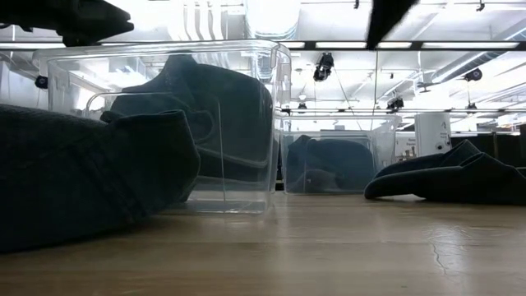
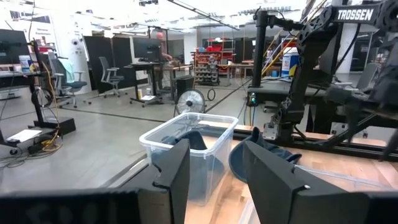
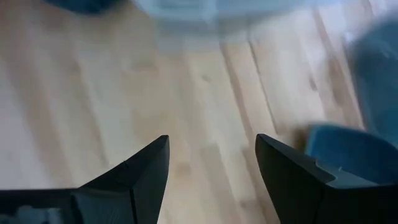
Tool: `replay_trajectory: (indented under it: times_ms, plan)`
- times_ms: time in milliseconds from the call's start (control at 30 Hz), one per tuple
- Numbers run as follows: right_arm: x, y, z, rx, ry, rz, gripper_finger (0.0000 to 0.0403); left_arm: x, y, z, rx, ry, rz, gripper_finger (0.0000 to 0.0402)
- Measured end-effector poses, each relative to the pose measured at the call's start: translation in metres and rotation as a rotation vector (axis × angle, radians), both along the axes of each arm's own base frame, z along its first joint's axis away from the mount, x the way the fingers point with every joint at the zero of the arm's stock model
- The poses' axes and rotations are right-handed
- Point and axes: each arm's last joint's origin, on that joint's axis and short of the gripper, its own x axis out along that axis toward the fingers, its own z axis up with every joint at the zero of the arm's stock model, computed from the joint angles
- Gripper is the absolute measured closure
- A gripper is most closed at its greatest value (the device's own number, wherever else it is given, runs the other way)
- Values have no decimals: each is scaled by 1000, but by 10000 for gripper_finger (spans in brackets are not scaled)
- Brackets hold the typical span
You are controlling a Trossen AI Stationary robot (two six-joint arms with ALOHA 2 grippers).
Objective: Pick & Place hat
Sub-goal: Put the top blue cap into the top transparent bin
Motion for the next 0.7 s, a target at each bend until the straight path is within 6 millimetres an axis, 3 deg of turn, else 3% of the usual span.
replay_trajectory:
  times_ms: [200, 700]
  plan:
    - [-13, -11, -21, -120, 119, -69, 170, 0, 0, -1, -1, 4, 0, 259]
    - [-23, -68, -66, -276, 375, -157, 170, 0, 0, 0, -25, -6, -1, 259]
